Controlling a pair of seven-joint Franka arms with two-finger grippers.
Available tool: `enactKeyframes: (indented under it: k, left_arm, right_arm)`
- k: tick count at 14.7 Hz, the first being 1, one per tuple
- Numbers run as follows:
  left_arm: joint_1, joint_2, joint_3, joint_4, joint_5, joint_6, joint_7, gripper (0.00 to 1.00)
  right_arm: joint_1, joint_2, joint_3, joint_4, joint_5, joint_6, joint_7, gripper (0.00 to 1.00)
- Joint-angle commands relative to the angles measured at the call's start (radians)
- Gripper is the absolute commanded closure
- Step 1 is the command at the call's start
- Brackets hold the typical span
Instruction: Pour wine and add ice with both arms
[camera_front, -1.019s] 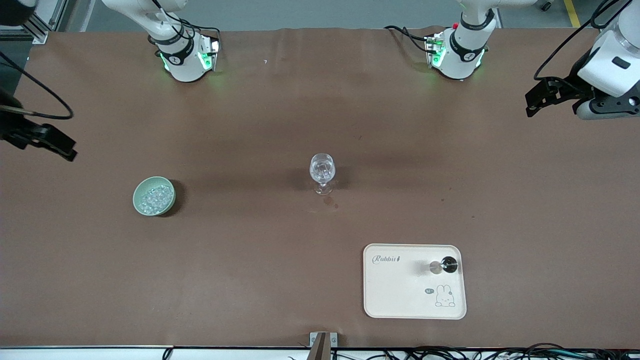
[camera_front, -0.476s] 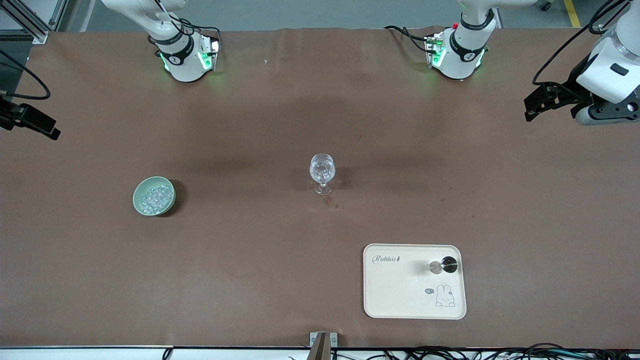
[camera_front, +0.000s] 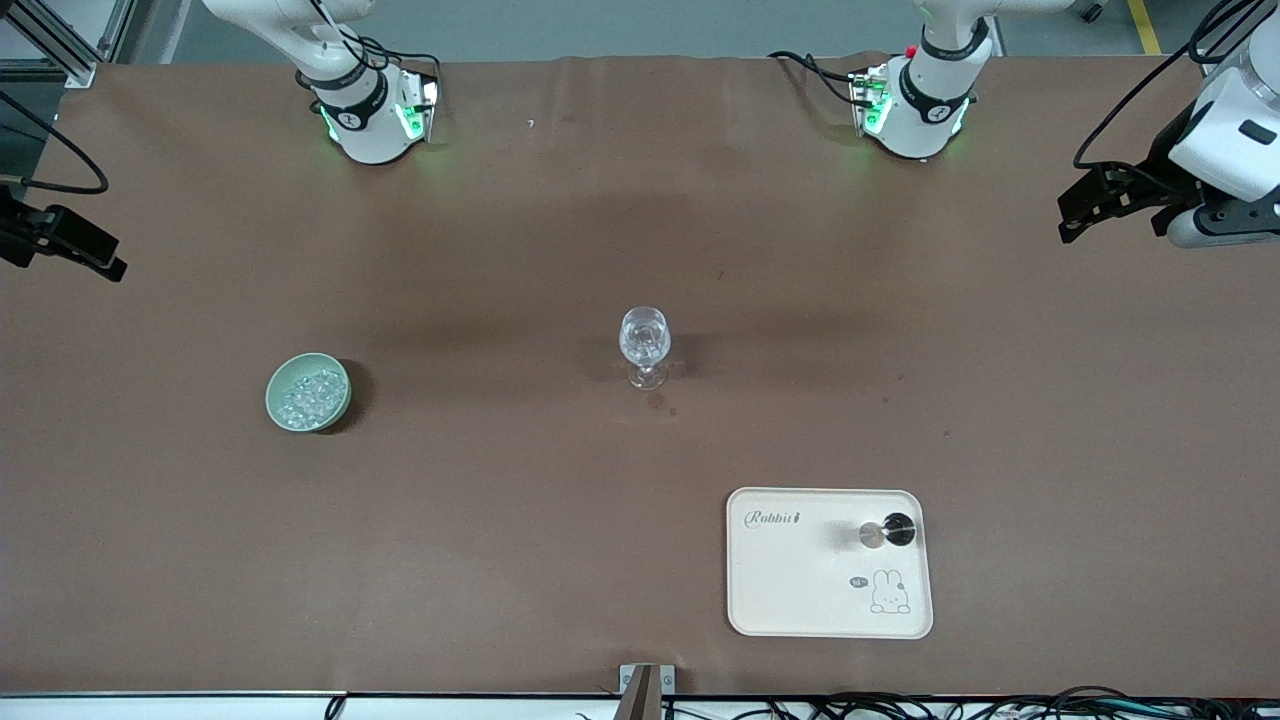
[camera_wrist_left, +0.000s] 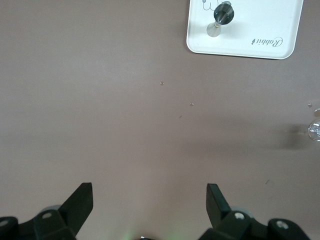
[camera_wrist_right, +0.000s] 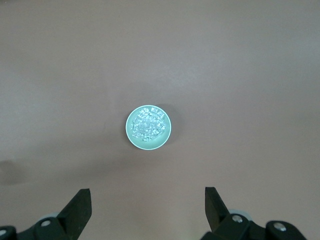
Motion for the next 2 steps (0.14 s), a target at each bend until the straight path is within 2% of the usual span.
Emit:
enactKeyframes:
  k: [1, 2]
  left_arm:
    - [0.004, 0.012, 0.000, 0.024, -0.018, -0.009, 0.008, 0.00]
    - [0.004, 0.013, 0.000, 0.024, -0.018, -0.009, 0.010, 0.00]
  right_arm:
    - [0.003, -0.026, -0.009, -0.017, 0.018, 0.005, -0.014, 0.00]
    - [0.003, -0.026, -0.009, -0.017, 0.018, 0.005, -0.014, 0.00]
